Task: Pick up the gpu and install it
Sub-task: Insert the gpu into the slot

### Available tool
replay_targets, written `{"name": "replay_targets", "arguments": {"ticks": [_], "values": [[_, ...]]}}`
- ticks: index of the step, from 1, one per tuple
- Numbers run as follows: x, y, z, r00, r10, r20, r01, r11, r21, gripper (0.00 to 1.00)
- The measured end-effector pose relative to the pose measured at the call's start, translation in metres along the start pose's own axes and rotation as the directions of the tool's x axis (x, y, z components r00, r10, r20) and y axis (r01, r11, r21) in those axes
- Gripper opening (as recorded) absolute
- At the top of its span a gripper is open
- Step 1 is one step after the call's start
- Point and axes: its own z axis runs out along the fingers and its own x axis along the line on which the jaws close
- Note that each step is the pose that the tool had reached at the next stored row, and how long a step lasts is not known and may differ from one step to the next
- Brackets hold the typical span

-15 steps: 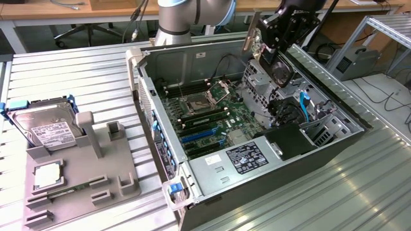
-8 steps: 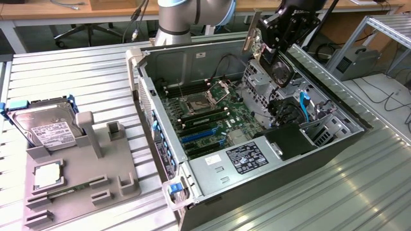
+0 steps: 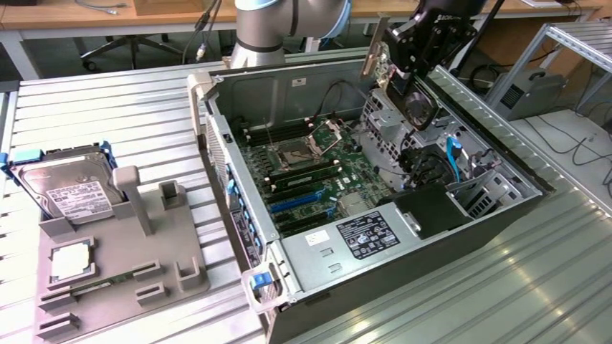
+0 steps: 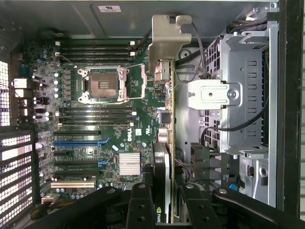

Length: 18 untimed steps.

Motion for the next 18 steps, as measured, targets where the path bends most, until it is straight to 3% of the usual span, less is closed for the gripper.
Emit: {"name": "replay_targets", "arguments": {"ticks": [4,6,8,13,14,18], "values": [[0.0000,0.0000,0.0000,0.9999,-0.015,-0.0006,0.015,0.9999,-0.0003,0.27],[0.0000,0.0000,0.0000,0.9978,-0.066,-0.0027,0.066,0.9978,-0.0017,0.27],[0.0000,0.0000,0.0000,0.9909,-0.134,-0.0053,0.134,0.9909,-0.0037,0.27],[0.0000,0.0000,0.0000,0.9629,-0.270,-0.0102,0.270,0.9629,-0.0082,0.27],[0.0000,0.0000,0.0000,0.9514,-0.308,-0.0115,0.308,0.9514,-0.0096,0.27],[0.0001,0.0000,0.0000,0.9223,-0.386,-0.0139,0.386,0.9224,-0.0128,0.27]]}}
